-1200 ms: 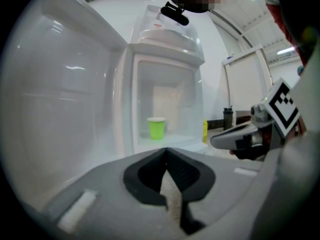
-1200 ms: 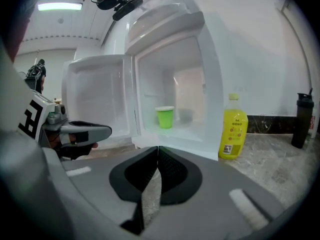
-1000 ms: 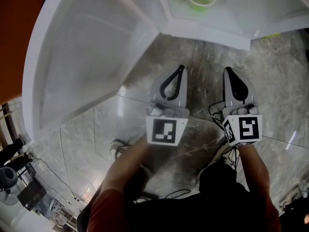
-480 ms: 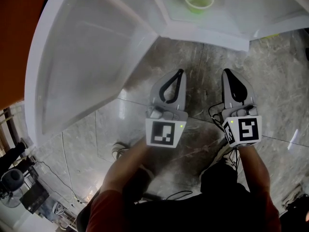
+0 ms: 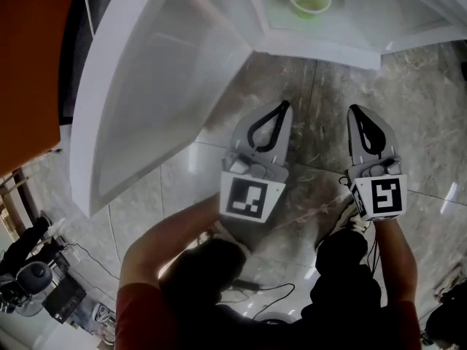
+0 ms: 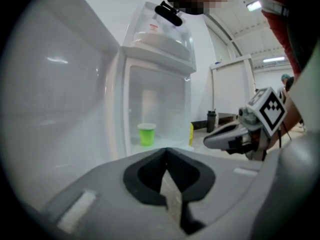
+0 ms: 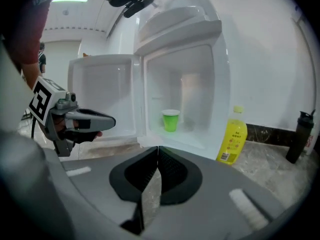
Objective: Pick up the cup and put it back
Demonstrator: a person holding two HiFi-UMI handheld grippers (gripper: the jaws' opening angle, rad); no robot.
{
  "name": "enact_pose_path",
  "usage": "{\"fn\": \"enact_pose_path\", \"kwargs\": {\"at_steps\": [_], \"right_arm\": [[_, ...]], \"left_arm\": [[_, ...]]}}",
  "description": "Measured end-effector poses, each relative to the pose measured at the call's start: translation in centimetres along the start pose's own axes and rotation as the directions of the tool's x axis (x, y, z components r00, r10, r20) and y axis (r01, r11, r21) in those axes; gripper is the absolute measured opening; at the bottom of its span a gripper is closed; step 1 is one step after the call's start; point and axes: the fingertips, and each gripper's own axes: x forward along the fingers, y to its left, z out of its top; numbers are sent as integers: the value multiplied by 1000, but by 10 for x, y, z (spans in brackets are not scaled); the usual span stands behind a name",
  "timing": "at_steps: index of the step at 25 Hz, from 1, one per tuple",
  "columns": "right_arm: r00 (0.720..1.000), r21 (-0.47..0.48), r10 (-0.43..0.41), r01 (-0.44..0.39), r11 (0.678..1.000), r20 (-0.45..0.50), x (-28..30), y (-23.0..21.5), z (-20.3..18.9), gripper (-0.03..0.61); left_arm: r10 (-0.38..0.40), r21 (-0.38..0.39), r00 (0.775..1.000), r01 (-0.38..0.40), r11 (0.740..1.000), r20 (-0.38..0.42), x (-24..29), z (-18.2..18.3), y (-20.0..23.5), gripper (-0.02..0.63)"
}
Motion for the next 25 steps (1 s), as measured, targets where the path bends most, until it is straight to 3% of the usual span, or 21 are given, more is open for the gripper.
{"fn": "enact_pose_path", "kwargs": {"at_steps": [4, 9, 16, 21, 25], "right_arm": [[998, 87, -5, 11, 996, -64, -31, 6, 28, 2], [993, 77, 7, 2, 997, -118, -81, 33, 94, 2], [990, 156, 11, 12, 988, -143, -163, 62, 220, 2], [983, 176, -91, 119, 977, -161, -225, 56, 318, 3], [975, 234, -138, 178, 956, -176, -273, 51, 388, 3]], "left_arm": [[-39, 18, 998, 40, 999, -54, -28, 30, -3, 0], [7, -12, 992, -9, 1000, -125, -73, 91, -7, 0], [36, -62, 986, -46, 997, -165, -138, 226, -23, 2], [66, -94, 976, -88, 992, -208, -183, 329, -29, 0], [92, -70, 951, -117, 991, -296, -214, 407, -33, 0]]}}
